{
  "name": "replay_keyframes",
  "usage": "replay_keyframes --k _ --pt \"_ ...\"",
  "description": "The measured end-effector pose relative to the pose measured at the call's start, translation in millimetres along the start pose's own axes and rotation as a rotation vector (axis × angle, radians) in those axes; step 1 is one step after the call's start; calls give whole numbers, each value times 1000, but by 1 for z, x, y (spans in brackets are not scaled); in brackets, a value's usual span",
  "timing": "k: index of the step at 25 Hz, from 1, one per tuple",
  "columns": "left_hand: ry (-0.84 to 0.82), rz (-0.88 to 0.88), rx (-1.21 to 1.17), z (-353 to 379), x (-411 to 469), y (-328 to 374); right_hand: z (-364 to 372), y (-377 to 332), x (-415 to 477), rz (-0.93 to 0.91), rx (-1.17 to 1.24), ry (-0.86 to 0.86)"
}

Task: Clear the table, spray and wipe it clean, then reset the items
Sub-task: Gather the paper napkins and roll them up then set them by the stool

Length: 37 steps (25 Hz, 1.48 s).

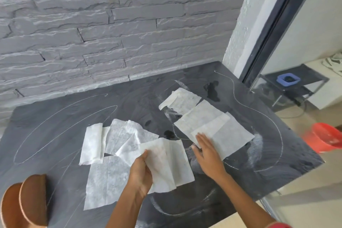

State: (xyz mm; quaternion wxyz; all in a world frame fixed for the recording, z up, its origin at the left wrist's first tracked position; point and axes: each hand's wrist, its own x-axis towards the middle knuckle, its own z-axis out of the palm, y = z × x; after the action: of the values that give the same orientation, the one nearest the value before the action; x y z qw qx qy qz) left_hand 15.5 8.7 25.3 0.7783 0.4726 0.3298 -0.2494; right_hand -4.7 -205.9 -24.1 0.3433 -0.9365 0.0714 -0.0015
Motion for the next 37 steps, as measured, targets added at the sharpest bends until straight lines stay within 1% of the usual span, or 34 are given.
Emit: replay_keyframes --k 3,7,9,12,14,15,16,20,21,23,24,26,30,33,35,37 --pt "2 12 -33 2 -1 0 -2 21 30 -2 -191 -62" --pt "-18 25 -130 1 -3 2 16 19 72 -67 -444 -105" --pt "-5 24 -154 0 -1 4 26 16 87 -54 -559 -122" --pt "-15 31 -209 1 -1 10 36 18 94 -12 -647 -123" --pt "-25 51 -266 3 0 14 38 19 95 -17 -672 -109" --pt "-27 60 -288 4 0 15 38 19 96 -19 -636 -103" --pt "-30 68 -306 5 -1 16 36 15 96 -17 -531 -92" --pt "-48 48 -341 16 -3 18 7 -27 83 88 305 -22" --pt "-50 39 -337 19 -3 17 -2 -40 78 115 459 -13" --pt "-65 18 -322 24 -5 15 -15 -66 64 137 633 -22" --pt "-78 2 -315 26 -6 15 -20 -79 56 125 652 -39" --pt "-116 -35 -336 32 -8 14 -20 -101 39 75 590 -102" --pt "-213 -76 -434 40 -9 14 11 -125 11 -81 303 -263" --pt "-245 -94 -484 36 -12 16 29 -125 1 -154 75 -285" --pt "-264 -95 -469 32 -15 18 34 -122 -2 -165 73 -305" --pt "-248 -74 -396 29 -16 19 33 -120 -3 -148 220 -339"
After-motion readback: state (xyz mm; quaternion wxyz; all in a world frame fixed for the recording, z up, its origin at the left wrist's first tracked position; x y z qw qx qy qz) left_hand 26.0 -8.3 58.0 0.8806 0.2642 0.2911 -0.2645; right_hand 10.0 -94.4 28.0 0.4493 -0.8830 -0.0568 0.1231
